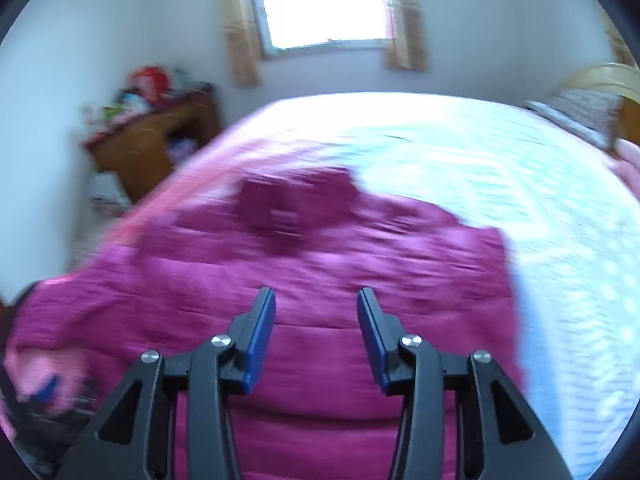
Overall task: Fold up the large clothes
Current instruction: 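Fold the held sleeve across the jacket body with the right tool, release, then grasp the other sleeve with the left tool and lift it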
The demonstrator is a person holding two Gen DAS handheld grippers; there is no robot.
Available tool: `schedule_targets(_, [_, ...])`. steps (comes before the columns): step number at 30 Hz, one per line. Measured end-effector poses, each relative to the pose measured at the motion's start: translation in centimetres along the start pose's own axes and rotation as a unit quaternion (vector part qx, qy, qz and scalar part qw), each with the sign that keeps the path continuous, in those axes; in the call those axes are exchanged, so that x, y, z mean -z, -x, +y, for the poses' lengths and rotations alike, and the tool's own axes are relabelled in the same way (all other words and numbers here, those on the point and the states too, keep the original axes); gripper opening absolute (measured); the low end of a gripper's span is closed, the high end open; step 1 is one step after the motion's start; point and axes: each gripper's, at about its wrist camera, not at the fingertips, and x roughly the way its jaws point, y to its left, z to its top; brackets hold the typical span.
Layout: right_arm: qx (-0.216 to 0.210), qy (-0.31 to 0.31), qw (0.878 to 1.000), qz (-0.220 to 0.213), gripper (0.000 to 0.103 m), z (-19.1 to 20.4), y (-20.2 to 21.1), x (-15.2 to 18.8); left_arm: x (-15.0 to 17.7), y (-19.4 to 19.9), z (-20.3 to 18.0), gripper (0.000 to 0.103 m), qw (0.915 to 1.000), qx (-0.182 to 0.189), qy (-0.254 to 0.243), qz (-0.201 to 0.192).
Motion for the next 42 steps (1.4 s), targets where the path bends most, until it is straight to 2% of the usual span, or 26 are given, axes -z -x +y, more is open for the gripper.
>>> schedule_targets(5, [0.021, -0.064, 0.996, 0.065, 0.043, -5.7, -3.4, 2.2, 0.0, 0.0, 0.0, 0.102, 1.0000, -0.001, 0.000, 0.001])
schedule_targets(7, [0.014, -0.070, 0.996, 0.047, 0.044, -6.2, -3.7, 3.1, -0.1, -0.1, 0.0, 0.102, 1.0000, -0.001, 0.000, 0.002])
schedule_targets(10, [0.019, -0.054, 0.997, 0.044, 0.056, -5.3, -3.9, 2.8, -0.1, -0.2, 0.1, 0.102, 1.0000, 0.000, 0.001, 0.004])
schedule_targets(12, [0.033, -0.027, 0.998, 0.044, 0.068, -4.3, -3.9, 2.9, -0.3, -0.2, 0.2, 0.102, 0.9999, 0.003, 0.004, 0.010])
schedule_targets(15, [0.050, -0.003, 0.998, 0.040, 0.075, -3.2, -3.8, 2.8, -1.4, 0.2, 1.4, 0.102, 0.9990, 0.016, 0.009, 0.041])
schedule_targets(16, [0.050, -0.004, 0.998, 0.035, 0.075, -3.7, -3.5, 3.2, -1.9, 0.7, 2.3, 0.100, 0.9989, 0.011, 0.024, 0.040])
schedule_targets(17, [0.048, -0.007, 0.998, 0.029, 0.075, -3.8, -3.4, 3.2, -2.5, 1.5, 4.0, 0.099, 0.9976, 0.034, 0.054, 0.026])
schedule_targets(18, [0.043, -0.012, 0.999, 0.024, 0.075, -4.1, -3.2, 3.3, -3.0, 2.2, 5.3, 0.099, 0.9958, 0.039, 0.081, 0.017])
schedule_targets(19, [0.037, -0.020, 0.999, 0.018, 0.075, -4.3, -2.9, 3.5, -3.8, 2.9, 7.1, 0.099, 0.9936, 0.021, 0.111, 0.003])
schedule_targets(21, [0.023, -0.036, 0.999, 0.012, 0.075, -5.0, -2.6, 3.7, -5.4, 4.2, 10.8, 0.099, 0.9858, -0.018, 0.166, -0.024])
schedule_targets(24, [0.014, -0.047, 0.999, 0.013, 0.075, -5.2, -2.8, 3.8, -7.0, 5.2, 15.8, 0.099, 0.9714, -0.021, 0.229, -0.059])
schedule_targets(26, [0.019, -0.043, 0.999, 0.013, 0.075, -5.0, -2.8, 3.7, -7.6, 4.1, 18.4, 0.099, 0.9643, -0.032, 0.259, -0.047])
schedule_targets(28, [0.022, -0.040, 0.999, 0.013, 0.075, -5.0, -2.7, 3.8, -7.8, 2.0, 20.4, 0.099, 0.9559, -0.040, 0.291, -0.016])
schedule_targets(30, [0.023, -0.039, 0.999, 0.013, 0.075, -5.0, -2.6, 3.8, -7.5, -0.5, 22.0, 0.099, 0.9415, -0.018, 0.336, 0.022])
schedule_targets(33, [0.023, -0.039, 0.999, 0.014, 0.075, -5.1, -2.6, 3.8, -7.4, -3.5, 23.7, 0.099, 0.9174, 0.010, 0.395, 0.048])
schedule_targets(35, [0.023, -0.039, 0.999, 0.014, 0.075, -5.1, -2.6, 3.9, -8.3, -3.5, 23.8, 0.099, 0.9181, -0.005, 0.395, 0.037])
schedule_targets(37, [0.023, -0.040, 0.999, 0.014, 0.075, -5.1, -2.7, 3.9, -8.6, -3.9, 23.3, 0.098, 0.9173, 0.002, 0.396, 0.041])
schedule_targets(38, [0.023, -0.040, 0.999, 0.014, 0.075, -5.1, -2.7, 3.9, -8.9, -3.9, 23.1, 0.096, 0.9198, -0.010, 0.390, 0.037])
schedule_targets(40, [0.021, -0.041, 0.999, 0.014, 0.076, -5.1, -2.7, 3.9, -9.4, -4.1, 22.8, 0.075, 0.9244, -0.025, 0.379, 0.038])
schedule_targets(41, [0.021, -0.042, 0.999, 0.014, 0.076, -5.1, -2.8, 3.9, -9.7, -4.3, 22.6, 0.068, 0.9278, -0.031, 0.370, 0.038])
schedule_targets(42, [0.019, -0.043, 0.999, 0.014, 0.076, -5.1, -2.8, 4.0, -9.6, -4.4, 22.5, 0.052, 0.9298, -0.033, 0.364, 0.038])
